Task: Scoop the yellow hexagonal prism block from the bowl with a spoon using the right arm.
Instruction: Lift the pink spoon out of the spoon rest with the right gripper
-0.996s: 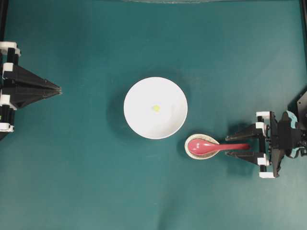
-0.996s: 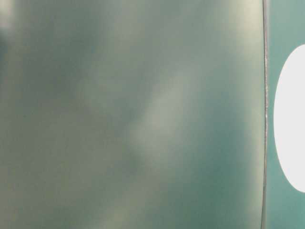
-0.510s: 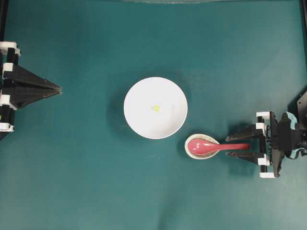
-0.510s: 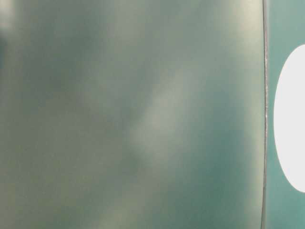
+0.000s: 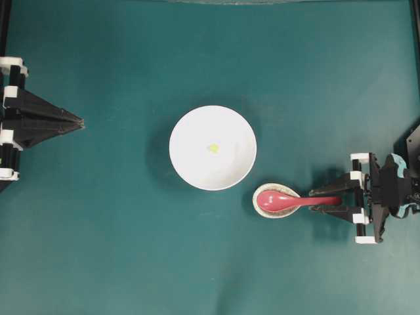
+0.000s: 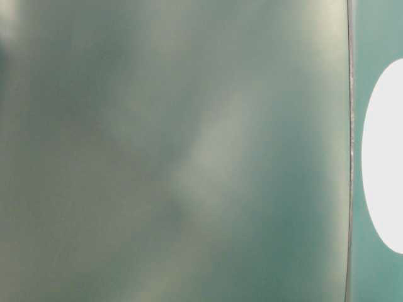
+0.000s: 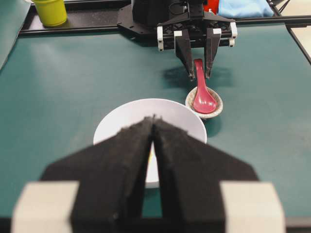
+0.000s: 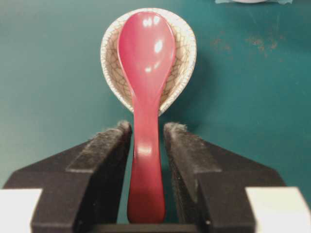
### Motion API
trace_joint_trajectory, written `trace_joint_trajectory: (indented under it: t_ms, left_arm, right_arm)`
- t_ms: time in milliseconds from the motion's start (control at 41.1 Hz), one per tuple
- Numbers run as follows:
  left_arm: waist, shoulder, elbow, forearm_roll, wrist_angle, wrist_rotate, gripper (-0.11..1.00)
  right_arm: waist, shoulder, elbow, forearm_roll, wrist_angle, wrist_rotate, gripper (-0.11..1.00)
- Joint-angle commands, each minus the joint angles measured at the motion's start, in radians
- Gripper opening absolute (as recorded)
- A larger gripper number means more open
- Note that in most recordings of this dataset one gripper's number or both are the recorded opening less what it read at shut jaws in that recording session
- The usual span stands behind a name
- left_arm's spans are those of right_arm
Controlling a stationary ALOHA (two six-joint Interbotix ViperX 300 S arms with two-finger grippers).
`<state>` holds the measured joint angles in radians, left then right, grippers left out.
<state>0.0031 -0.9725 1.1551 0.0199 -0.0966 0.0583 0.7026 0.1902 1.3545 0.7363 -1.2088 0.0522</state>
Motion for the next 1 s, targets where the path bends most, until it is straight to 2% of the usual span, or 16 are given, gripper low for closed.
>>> trace_joint_trajectory:
  t_ms: [0, 632, 972]
  left_arm:
    - [0.0, 0.008, -0.011, 0.003, -0.012, 0.002, 0.08]
    - [0.0, 0.008, -0.011, 0.003, -0.012, 0.002, 0.08]
    - [0.0, 0.002, -0.012, 0.003, -0.012, 0.002, 0.08]
  right_arm:
    - [0.005, -0.011, -0.002, -0.003, -0.003, -0.002, 0.38]
    - [0.005, -0.011, -0.005, -0.003, -0.003, -0.002, 0.24]
    - [0.002, -0.04, -0.003, -0.003, -0.011, -0.002, 0.24]
